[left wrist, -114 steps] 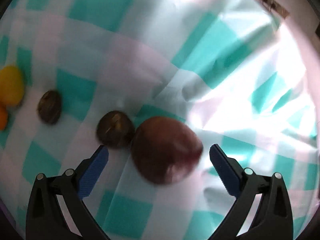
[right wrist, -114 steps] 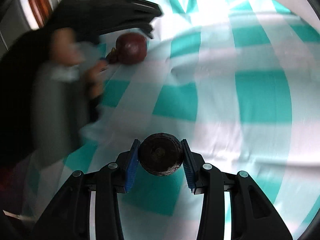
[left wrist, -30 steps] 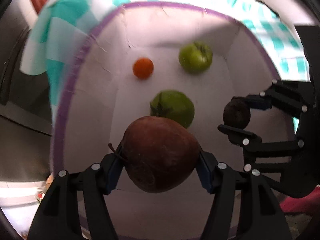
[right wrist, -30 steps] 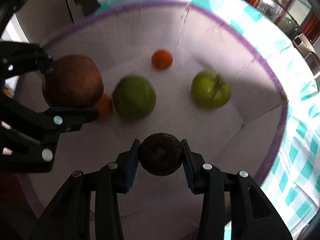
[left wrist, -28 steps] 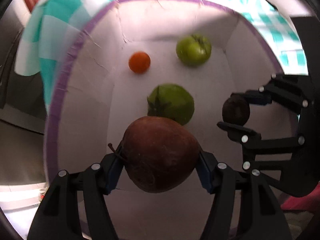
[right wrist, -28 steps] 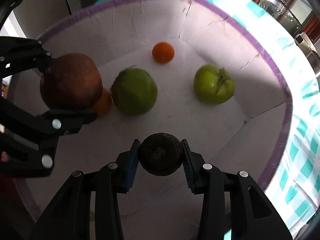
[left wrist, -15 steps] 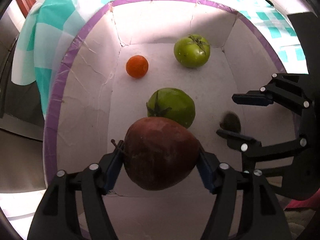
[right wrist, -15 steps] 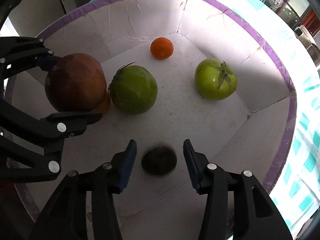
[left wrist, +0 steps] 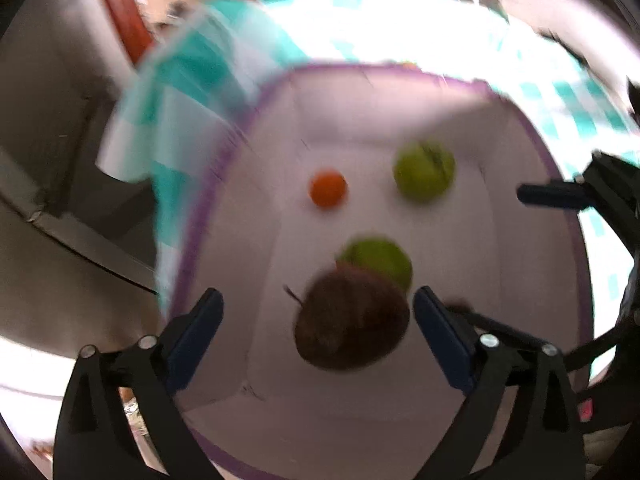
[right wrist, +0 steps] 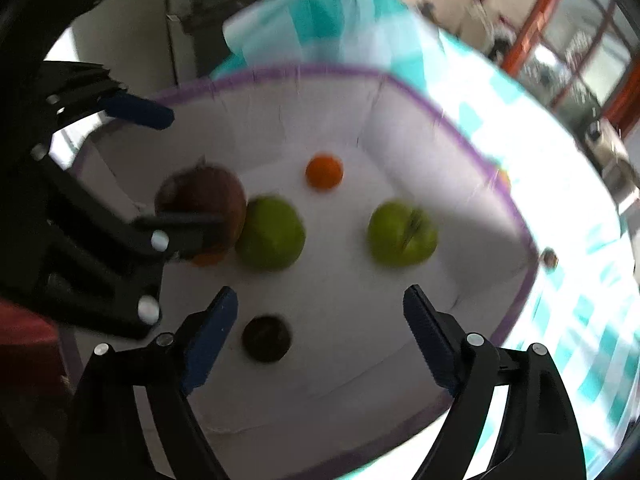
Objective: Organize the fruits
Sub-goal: 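Move both tools back toward the yellow pear and remaining fruits, then grasp a tangerine with the left tool while the right tool grasps a dark round fruit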
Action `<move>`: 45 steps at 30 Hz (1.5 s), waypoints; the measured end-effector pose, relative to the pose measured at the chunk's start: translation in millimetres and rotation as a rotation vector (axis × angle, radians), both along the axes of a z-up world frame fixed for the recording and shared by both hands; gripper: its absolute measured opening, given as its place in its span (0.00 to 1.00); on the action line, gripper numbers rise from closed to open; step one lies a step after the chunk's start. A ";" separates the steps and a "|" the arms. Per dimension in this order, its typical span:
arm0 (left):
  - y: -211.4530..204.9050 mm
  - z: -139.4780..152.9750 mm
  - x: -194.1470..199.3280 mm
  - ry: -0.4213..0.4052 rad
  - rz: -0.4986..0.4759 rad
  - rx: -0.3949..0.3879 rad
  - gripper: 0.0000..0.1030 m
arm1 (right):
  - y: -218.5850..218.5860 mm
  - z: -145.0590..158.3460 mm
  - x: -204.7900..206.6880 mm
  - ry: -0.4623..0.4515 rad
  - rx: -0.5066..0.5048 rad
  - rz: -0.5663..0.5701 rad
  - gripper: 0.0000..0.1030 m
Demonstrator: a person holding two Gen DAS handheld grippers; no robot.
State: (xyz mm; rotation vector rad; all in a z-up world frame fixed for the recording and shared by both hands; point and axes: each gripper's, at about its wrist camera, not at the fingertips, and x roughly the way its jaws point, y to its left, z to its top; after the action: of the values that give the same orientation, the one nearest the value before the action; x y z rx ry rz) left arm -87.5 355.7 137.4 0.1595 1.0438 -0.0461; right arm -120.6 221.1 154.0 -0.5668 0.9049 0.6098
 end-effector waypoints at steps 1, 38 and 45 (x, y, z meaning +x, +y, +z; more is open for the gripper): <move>0.2 10.5 -0.2 -0.044 0.042 -0.006 0.98 | -6.4 7.3 5.1 -0.023 0.026 0.016 0.80; -219.8 4.0 259.8 0.139 0.255 -0.071 0.98 | -304.6 -97.5 327.3 0.020 0.284 -0.534 0.42; -211.4 -73.3 349.9 0.440 0.331 -0.012 0.90 | -317.6 -98.7 343.6 0.027 0.278 -0.533 0.43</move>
State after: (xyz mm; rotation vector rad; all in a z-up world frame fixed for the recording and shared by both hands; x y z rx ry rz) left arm 262.4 144.3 64.1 -0.0402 1.4975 0.2215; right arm 223.1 -96.5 55.4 -0.0559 0.9295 0.2501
